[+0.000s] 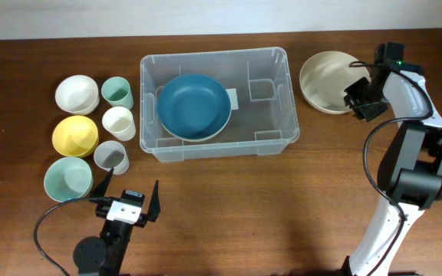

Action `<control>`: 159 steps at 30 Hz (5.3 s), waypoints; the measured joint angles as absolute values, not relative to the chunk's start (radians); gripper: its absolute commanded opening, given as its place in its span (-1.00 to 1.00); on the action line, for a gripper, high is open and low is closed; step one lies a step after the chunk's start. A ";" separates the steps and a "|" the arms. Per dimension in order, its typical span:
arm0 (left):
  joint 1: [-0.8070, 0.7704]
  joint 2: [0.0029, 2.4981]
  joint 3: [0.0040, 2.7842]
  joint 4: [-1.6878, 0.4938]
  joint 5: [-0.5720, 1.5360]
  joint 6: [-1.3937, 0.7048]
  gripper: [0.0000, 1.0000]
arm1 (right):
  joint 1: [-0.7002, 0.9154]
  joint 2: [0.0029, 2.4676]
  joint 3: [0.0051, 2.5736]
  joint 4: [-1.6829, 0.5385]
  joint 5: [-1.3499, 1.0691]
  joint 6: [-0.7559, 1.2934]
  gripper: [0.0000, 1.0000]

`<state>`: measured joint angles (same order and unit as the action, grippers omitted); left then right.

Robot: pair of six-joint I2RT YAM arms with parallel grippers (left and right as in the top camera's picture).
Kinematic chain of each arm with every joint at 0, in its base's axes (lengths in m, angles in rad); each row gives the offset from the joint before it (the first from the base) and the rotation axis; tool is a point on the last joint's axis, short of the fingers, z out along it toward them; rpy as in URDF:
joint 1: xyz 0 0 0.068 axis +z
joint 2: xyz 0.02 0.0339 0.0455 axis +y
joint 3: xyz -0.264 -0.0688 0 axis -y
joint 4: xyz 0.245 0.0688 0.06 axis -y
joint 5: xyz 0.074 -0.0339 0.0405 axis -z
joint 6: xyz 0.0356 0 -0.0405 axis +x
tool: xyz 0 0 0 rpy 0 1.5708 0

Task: Pack container
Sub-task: 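Grasp the remaining cream bowl rim with the right gripper, then lift the cream bowl and carry it over the clear container, then lower the cream bowl onto the teal bowl and open the right gripper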

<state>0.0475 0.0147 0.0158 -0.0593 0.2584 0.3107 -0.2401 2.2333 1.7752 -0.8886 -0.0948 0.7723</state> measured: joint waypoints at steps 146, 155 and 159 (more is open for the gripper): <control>0.047 0.015 0.016 -0.060 0.258 0.311 1.00 | 0.383 2.197 1.860 -0.792 -0.348 0.572 -0.58; 0.047 0.015 0.016 -0.059 0.258 0.311 0.99 | 0.382 2.197 1.860 -0.789 -0.362 0.573 -0.13; 0.047 0.015 0.016 -0.059 0.258 0.311 0.99 | 0.382 2.197 1.860 -0.788 -0.365 0.571 0.03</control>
